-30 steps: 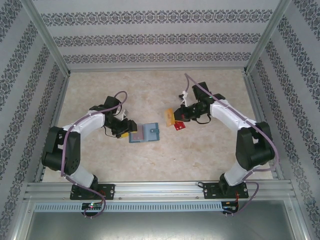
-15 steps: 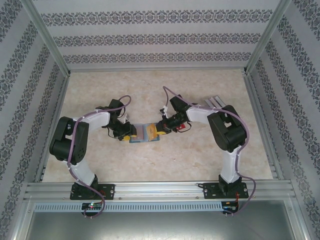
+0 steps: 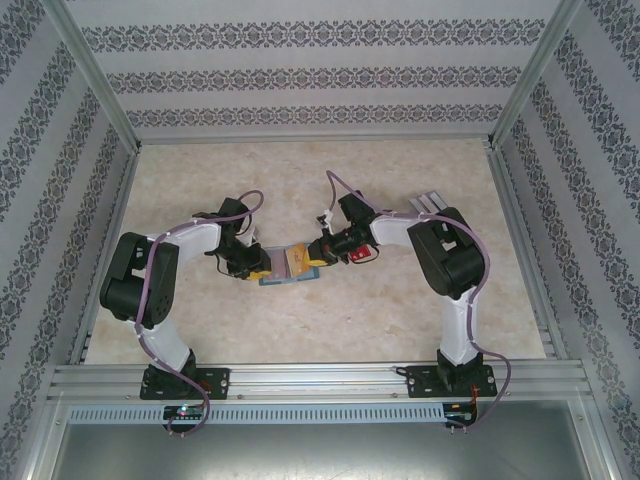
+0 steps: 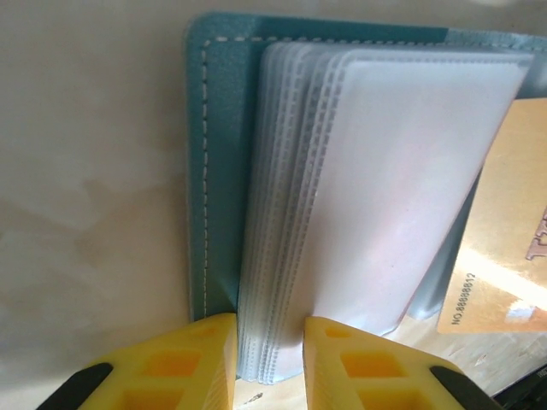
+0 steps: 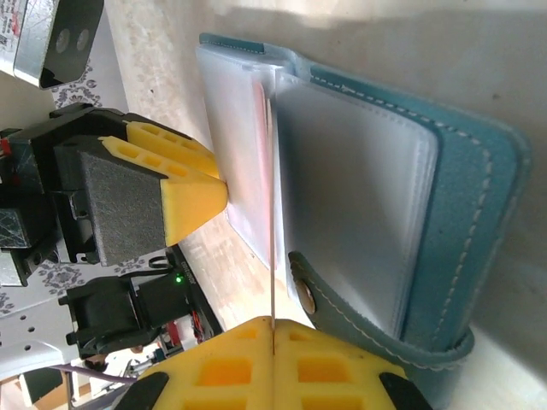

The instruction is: Put the credit cards into the card holder

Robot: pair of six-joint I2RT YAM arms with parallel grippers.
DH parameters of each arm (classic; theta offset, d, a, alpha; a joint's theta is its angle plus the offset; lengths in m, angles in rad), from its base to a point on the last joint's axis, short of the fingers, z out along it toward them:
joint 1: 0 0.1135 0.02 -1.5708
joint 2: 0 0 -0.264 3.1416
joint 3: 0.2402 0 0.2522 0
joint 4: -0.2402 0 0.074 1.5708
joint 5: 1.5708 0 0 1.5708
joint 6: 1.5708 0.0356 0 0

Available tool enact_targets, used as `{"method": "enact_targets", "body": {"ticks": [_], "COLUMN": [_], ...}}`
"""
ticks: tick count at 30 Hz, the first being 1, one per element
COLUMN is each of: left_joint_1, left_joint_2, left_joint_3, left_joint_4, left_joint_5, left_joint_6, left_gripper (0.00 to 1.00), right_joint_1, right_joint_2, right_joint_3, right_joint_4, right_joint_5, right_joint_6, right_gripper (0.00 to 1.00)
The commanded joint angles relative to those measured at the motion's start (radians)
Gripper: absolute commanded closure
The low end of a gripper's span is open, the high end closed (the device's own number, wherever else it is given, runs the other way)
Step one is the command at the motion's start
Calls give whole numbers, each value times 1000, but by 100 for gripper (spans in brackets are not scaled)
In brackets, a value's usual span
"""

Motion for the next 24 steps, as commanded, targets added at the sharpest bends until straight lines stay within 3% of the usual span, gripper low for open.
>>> {"method": "enact_targets", "body": {"ticks": [1,24], "left_joint_1": [-7,-7], "left_joint_2": [31,43], "left_joint_3": [-1,8], "left_joint_4": [3,-11], "left_joint_5": [-84,-95], "left_joint_6": [-8,6], "left_gripper": [74,76], "right_joint_1": [4,10], "right_joint_2": [35,60], "right_joint_3": [-21,-48], "right_joint_4": [40,241], "right_joint_5": [-28,-104], "right_joint_6": [5,-30], "right_gripper": [100,100]}}
